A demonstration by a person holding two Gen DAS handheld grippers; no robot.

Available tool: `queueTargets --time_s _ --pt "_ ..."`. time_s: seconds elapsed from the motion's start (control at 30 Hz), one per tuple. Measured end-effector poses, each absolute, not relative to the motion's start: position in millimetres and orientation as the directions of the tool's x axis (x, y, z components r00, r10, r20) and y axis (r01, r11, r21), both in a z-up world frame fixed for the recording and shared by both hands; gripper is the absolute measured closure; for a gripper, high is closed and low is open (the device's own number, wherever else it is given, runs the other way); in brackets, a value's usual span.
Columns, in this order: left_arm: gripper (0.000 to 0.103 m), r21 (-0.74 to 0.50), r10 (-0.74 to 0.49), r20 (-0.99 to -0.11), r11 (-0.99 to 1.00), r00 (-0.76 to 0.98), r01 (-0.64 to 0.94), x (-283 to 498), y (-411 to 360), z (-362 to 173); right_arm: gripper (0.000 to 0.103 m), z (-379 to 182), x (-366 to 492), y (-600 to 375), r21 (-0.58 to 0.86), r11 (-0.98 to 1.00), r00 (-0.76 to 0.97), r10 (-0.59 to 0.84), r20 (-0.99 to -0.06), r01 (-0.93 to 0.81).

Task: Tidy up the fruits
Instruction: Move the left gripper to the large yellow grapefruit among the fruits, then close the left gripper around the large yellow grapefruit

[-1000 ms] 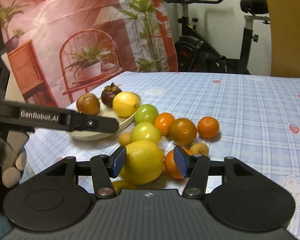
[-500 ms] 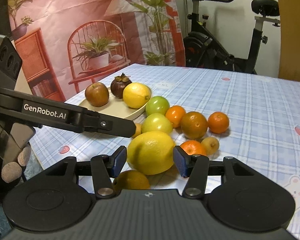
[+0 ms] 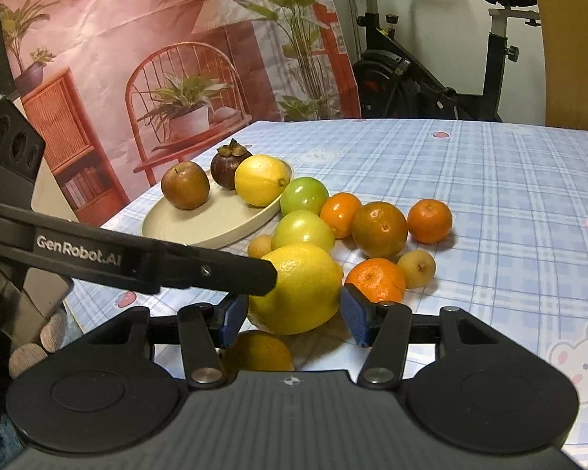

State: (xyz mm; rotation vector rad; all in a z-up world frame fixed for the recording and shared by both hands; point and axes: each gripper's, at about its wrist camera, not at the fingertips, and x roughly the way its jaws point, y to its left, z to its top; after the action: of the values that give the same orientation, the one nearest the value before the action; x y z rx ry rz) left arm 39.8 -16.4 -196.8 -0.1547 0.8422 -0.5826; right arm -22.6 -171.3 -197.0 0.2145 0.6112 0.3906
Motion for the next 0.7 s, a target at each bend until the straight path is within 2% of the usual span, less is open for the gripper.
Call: queueTargets --time_s 0.47,0.7 --pt "0.042 -0.382 -0.556 -0.660 0.827 0.505 0.411 47.5 -18.2 -204.6 0.045 -197.0 -23.8 -161.4 0.245 0.903 0.768 0.430 -0.476 -0.354" --pt "0.042 -0.395 -0.557 -0.656 0.828 0.510 0.397 46.8 -15.3 -204.0 0.045 -200.2 -20.4 -164.4 0.265 0.898 0.758 0.439 -0.482 -0.352"
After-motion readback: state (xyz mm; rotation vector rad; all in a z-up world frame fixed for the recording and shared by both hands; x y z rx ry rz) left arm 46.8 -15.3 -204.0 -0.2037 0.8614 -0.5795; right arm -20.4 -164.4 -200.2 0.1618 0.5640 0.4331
